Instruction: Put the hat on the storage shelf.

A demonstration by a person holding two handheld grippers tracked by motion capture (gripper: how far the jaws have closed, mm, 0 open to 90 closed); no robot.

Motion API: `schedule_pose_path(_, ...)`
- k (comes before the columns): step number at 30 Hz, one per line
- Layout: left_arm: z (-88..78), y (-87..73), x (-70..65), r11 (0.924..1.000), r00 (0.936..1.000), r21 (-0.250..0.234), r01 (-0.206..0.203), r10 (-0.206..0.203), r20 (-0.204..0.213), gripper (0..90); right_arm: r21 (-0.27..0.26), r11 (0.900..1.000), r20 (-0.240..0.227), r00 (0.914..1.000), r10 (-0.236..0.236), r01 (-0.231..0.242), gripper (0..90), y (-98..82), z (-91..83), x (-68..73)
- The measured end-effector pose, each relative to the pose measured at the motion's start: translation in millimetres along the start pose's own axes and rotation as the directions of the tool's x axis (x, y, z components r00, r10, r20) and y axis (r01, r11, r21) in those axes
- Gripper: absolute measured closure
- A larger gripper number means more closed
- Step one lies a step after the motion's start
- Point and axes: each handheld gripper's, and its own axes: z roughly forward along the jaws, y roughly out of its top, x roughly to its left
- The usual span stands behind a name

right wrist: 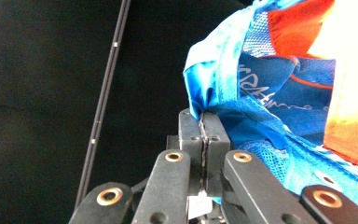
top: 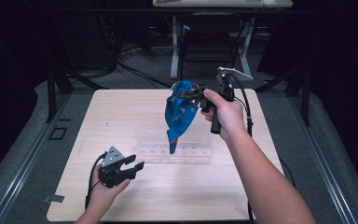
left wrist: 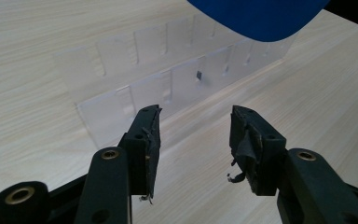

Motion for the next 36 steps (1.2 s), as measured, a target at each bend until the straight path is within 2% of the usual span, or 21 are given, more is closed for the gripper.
schedule_pose_path(5,6.3,9.5,-10.7,0.9995,0.9995,-0.016,-0.026,0.026,0.017,53.0,-0.004,1.0,0.009,1.0,0.001,-0.001,89.9,0.2,7.2,-2.8)
schedule_pose_path(10,12.3,15.2,-17.6,0.9993,0.9991,-0.019,-0.032,0.032,0.026,51.9,-0.009,1.0,0.025,0.9997,-0.005,0.005,89.9,1.3,8.9,-4.5)
schedule_pose_path(20,19.7,28.9,-30.8,0.9975,0.997,-0.031,-0.063,0.065,0.043,50.8,-0.051,0.999,0.035,0.9994,0.008,-0.006,89.8,3.3,-4.2,-16.1)
schedule_pose_path(30,32.2,47.2,-49.0,0.9938,0.9931,-0.04,-0.104,0.106,0.05,50.4,-0.048,0.999,0.045,0.999,0.0,0.002,89.8,-0.2,-10.5,-15.5)
schedule_pose_path(36,38.4,55.5,-55.0,0.9924,0.9919,-0.041,-0.116,0.118,0.048,50.5,-0.037,0.999,0.046,0.9989,-0.008,0.01,89.7,-3.3,-9.8,-13.6)
